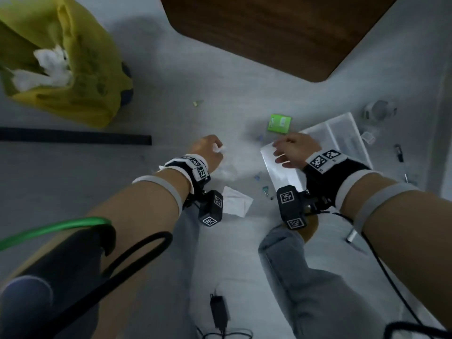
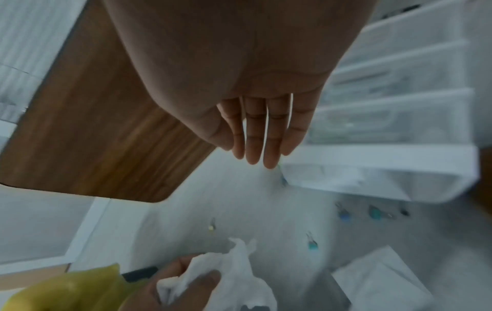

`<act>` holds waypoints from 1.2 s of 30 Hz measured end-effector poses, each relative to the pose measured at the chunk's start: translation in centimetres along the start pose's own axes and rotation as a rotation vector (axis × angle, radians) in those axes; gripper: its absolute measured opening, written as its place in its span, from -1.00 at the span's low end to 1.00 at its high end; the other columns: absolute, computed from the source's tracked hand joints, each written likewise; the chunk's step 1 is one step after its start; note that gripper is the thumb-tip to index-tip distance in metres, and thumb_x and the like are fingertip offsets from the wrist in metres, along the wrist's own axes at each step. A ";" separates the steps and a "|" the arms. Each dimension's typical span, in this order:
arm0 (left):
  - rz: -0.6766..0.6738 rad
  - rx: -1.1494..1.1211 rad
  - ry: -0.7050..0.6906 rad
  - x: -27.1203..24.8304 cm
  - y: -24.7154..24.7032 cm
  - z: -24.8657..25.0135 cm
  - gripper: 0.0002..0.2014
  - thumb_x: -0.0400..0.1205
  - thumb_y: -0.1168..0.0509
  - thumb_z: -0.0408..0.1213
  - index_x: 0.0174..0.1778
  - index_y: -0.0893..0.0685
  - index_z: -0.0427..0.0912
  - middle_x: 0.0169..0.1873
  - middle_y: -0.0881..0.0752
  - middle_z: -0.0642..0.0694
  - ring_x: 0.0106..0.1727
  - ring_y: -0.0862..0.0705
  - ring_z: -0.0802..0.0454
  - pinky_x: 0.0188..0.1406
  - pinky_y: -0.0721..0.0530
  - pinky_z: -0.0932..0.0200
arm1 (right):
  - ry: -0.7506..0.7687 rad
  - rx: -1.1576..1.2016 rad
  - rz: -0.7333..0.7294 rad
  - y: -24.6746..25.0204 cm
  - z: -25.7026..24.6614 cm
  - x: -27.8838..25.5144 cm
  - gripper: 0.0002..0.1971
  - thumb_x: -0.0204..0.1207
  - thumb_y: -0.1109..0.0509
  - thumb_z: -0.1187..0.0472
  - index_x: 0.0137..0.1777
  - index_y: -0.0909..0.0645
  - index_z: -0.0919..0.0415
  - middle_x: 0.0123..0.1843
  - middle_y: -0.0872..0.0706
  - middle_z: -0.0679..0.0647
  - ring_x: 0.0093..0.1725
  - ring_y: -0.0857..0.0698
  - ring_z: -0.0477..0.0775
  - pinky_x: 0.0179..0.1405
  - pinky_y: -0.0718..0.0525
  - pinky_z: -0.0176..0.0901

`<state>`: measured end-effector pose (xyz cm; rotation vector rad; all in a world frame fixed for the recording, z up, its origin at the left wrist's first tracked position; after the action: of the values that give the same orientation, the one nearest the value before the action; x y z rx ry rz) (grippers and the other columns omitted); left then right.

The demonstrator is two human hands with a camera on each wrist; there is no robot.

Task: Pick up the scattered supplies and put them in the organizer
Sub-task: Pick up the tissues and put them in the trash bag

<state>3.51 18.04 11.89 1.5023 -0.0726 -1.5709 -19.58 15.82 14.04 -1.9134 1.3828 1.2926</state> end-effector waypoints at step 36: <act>-0.354 -0.387 -0.159 -7.7 -6.2 7.8 -0.83 0.48 -0.46 -0.12 -0.08 -0.81 -0.07 -0.13 -0.82 -0.18 -0.12 -0.77 -0.16 -0.21 -0.72 0.02 | 0.223 0.078 0.263 -0.8 7.2 -7.6 -0.77 0.31 -0.48 0.17 -0.06 -0.58 -0.06 -0.12 -0.77 -0.07 -0.13 -0.75 -0.02 -0.06 -0.71 -0.14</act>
<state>-7.65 22.25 15.85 1.1254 0.4062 -1.8557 -22.37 25.40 17.24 -1.9178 1.8213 1.1445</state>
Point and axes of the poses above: each hand's wrist, its own x-axis towards the middle knuckle, its own y-axis out of the back of the hand, z = x × y, the point moved 6 cm from there along x, towards the middle knuckle
